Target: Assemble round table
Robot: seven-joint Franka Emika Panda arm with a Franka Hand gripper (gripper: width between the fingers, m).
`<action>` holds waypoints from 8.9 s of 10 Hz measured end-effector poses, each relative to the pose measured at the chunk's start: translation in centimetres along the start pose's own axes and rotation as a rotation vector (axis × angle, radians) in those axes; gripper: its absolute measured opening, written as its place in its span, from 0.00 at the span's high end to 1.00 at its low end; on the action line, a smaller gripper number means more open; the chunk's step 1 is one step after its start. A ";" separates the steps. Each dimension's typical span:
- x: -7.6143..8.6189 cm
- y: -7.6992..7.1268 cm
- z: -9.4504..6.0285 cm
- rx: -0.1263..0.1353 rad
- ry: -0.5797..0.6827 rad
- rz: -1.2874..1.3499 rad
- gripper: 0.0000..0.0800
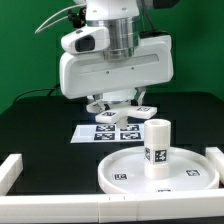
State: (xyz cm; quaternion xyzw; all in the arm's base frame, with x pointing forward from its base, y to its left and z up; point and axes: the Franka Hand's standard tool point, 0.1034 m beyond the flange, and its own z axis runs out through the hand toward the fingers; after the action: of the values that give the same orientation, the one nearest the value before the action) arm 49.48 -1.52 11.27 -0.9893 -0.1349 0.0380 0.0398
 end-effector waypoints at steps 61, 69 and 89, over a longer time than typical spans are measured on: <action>6.9 -3.2 -2.6 0.142 0.077 1.355 0.19; 7.6 -4.3 -2.0 0.086 0.111 0.771 0.19; 6.9 -2.9 -0.8 0.035 0.143 0.188 0.19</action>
Offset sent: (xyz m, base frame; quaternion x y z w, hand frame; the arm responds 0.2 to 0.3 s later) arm 0.0000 0.0000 0.0000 0.0000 0.0000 0.0000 1.0000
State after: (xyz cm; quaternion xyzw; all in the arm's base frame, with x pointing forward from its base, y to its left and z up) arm 55.45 3.09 11.84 -0.9970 -0.0376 -0.0267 0.0628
